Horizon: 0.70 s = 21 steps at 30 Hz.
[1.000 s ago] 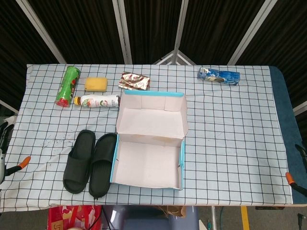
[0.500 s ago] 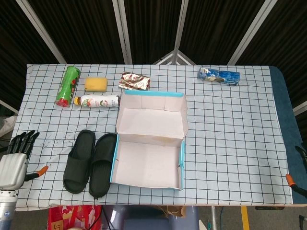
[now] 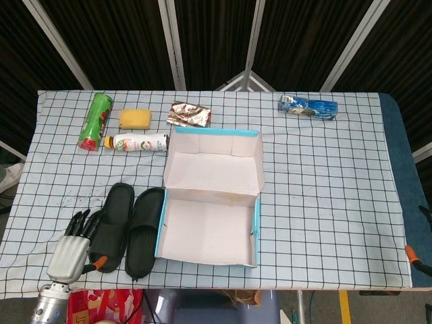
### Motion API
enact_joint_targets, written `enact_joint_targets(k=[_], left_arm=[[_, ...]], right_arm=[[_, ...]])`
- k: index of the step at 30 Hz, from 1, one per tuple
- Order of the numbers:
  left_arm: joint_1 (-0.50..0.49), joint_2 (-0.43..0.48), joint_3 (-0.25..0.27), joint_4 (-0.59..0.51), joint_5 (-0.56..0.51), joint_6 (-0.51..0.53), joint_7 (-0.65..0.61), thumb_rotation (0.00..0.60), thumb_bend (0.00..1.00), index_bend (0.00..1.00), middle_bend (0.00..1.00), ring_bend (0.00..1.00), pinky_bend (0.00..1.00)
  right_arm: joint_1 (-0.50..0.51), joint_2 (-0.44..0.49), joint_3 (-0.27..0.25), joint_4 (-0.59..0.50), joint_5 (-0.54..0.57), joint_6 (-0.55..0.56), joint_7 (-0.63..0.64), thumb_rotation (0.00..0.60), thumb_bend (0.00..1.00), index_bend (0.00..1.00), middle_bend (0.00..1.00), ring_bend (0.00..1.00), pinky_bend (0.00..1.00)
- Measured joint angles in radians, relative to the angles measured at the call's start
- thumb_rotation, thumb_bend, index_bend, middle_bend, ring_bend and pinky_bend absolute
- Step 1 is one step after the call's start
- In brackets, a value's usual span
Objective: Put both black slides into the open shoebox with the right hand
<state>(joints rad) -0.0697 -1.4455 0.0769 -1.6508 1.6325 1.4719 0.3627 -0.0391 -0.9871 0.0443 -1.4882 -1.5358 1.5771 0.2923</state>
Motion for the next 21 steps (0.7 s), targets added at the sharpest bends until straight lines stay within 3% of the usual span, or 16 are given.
enact_joint_targets(k=[6,13,21], left_arm=[[0.012,-0.048,0.024,0.070,0.036,0.009,0.015,0.600,0.13,0.07,0.08,0.00,0.00],[0.015,-0.038,0.039,0.121,0.053,0.009,0.012,0.600,0.13,0.05,0.05,0.00,0.00],[0.009,-0.048,0.029,0.189,0.031,-0.018,-0.009,0.600,0.13,0.03,0.01,0.00,0.00]], right_arm=[[-0.004,0.004,0.001,0.002,0.001,0.006,0.010,0.600,0.35,0.11,0.07,0.05,0.00],[-0.003,0.006,-0.001,-0.001,0.000,0.003,0.008,0.600,0.35,0.10,0.07,0.05,0.00],[0.001,0.007,-0.005,-0.009,-0.004,-0.007,-0.006,0.600,0.35,0.10,0.07,0.05,0.00]])
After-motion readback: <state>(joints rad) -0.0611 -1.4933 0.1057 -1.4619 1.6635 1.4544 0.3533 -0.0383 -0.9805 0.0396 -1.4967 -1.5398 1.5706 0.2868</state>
